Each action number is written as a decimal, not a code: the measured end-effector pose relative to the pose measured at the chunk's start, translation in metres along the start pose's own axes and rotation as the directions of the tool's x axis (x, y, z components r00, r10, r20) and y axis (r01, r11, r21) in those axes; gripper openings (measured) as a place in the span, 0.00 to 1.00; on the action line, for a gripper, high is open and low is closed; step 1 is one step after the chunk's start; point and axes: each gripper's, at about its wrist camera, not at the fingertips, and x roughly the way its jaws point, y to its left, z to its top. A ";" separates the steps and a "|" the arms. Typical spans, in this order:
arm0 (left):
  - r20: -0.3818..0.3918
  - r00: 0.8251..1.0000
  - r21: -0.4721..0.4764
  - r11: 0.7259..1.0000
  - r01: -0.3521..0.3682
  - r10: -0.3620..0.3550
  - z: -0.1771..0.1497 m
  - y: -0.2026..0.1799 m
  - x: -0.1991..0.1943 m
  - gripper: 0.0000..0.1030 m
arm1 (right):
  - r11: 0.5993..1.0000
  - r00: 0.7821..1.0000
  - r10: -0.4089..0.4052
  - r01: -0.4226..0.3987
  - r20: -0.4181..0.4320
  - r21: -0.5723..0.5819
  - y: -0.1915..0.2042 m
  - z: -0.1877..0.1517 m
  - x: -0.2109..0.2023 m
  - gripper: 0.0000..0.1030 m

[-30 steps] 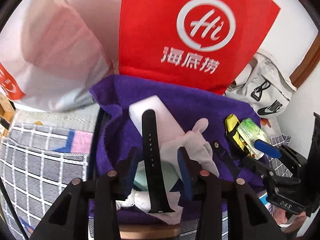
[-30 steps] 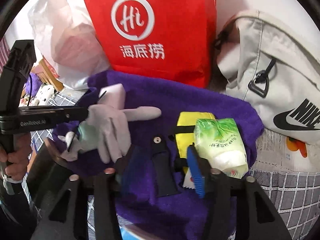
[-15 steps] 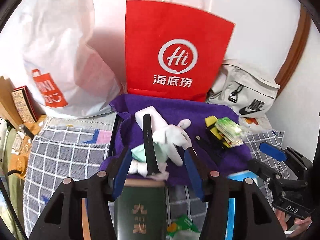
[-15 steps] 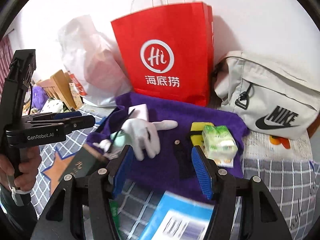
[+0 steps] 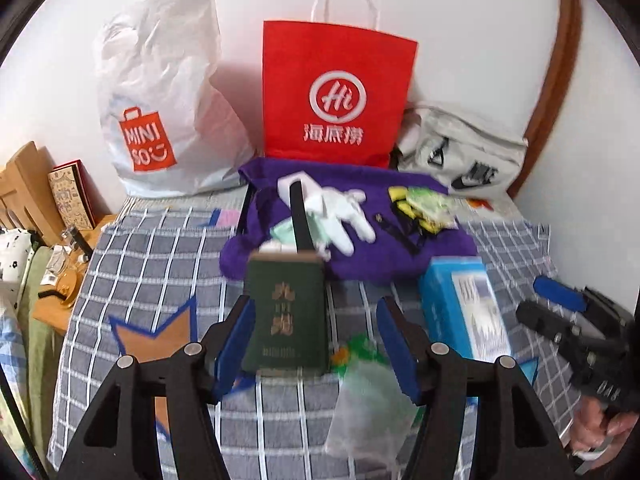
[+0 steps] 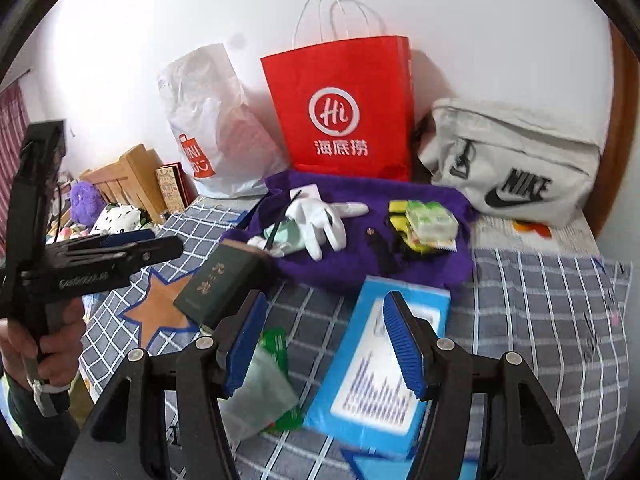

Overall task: Organize soft objects
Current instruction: 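Move both grippers back over the bed toward the mesh bag and green packet, then grasp the white mesh bag with the left gripper while the right grasps the green snack packet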

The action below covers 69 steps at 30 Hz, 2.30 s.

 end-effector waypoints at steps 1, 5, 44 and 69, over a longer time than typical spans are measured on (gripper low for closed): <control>-0.006 1.000 0.009 1.000 0.001 -0.001 -0.008 -0.002 -0.001 0.59 | 1.000 1.000 0.005 -0.005 -0.004 0.013 -0.001 -0.006 -0.003 0.59; -0.058 0.998 0.029 0.999 0.028 -0.026 -0.047 -0.010 0.009 0.59 | 1.000 1.000 -0.020 0.020 -0.002 0.021 -0.001 -0.031 -0.014 0.59; -0.173 0.984 0.017 0.998 0.056 -0.052 -0.129 -0.021 0.058 0.07 | 0.999 0.996 0.029 -0.032 -0.088 -0.034 0.011 -0.116 0.012 0.59; -0.100 0.993 -0.181 0.982 0.047 -0.066 -0.137 0.079 0.044 0.07 | 0.925 0.954 -0.245 0.178 -0.170 -0.335 0.104 -0.100 0.122 0.56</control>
